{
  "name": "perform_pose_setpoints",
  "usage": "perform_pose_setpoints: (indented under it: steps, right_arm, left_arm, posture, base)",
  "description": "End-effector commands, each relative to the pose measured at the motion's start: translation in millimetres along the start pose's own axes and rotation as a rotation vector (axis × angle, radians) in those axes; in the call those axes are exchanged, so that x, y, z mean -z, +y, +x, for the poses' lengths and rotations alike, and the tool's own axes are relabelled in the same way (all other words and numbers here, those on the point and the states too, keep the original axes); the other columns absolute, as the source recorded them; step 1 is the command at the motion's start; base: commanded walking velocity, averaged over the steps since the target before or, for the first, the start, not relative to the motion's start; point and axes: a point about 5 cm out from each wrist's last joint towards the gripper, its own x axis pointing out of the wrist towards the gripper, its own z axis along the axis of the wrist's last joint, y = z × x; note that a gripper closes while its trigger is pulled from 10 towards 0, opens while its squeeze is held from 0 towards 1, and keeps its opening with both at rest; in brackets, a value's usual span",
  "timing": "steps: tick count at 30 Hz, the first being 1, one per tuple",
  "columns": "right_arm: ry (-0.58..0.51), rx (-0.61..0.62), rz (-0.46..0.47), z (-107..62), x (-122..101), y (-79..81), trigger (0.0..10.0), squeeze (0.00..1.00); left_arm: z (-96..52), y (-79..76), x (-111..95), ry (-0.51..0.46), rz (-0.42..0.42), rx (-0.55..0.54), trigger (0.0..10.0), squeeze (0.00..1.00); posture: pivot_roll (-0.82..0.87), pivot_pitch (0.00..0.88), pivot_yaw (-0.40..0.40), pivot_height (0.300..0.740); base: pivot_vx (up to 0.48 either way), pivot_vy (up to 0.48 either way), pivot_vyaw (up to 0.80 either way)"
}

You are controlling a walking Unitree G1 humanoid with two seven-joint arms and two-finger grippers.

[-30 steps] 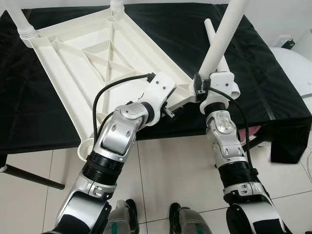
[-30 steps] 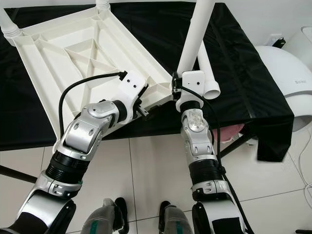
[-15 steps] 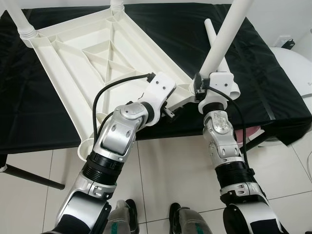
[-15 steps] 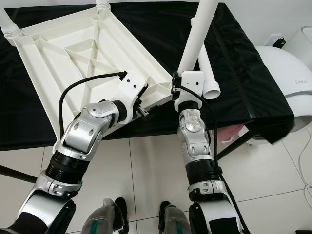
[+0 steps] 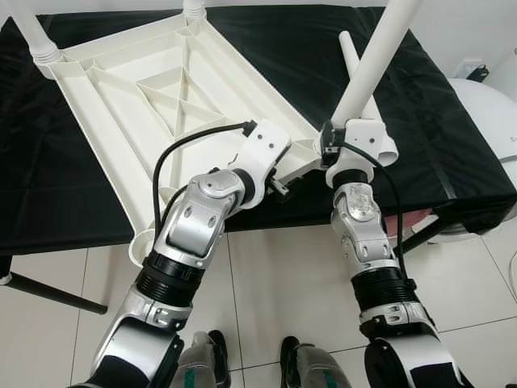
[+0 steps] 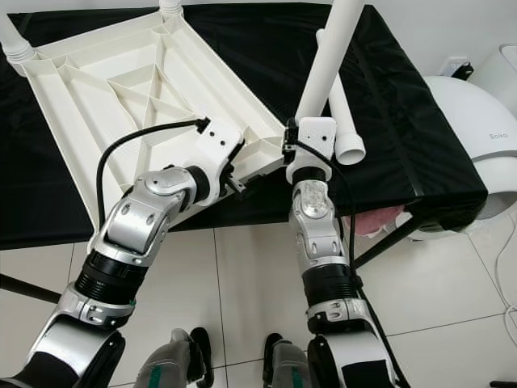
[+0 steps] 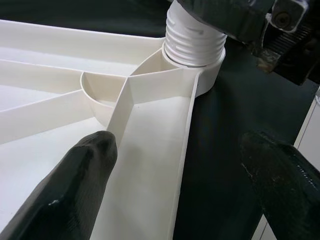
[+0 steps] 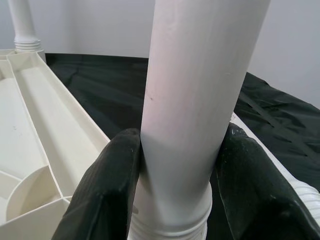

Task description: Building children table

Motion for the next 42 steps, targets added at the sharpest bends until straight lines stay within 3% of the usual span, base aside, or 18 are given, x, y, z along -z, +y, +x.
perform_pose_setpoints:
  steps: [1,20,42]
  right_arm:
    - [0.084,0.030,-0.022,-4.9,17.1,-1.9,10.0,0.00]
    - [0.086,0.111,-0.059,-5.8,17.2,5.5,10.0,0.00]
    - [0.094,0.204,-0.081,-12.1,20.2,3.6,10.0,0.00]
  left_arm:
    - [0.7,0.7,-4.0,-0.007,0.016,-0.055,10.0,0.00]
    - [0.3,1.9,-4.7,-0.010,0.014,-0.063,10.0,0.00]
    - [1.0,-0.9,-4.6,-0.014,0.014,-0.054,10.0,0.00]
  posture:
    - [-0.06,0.205,-0.012,0.740]
    - [-0.05,0.205,-0.018,0.740]
    - [-0.05,0.186,-0.016,0.740]
  base:
    - [0.000,0.000,0.00]
    - [0.000,0.000,0.00]
    - [0.000,0.000,0.00]
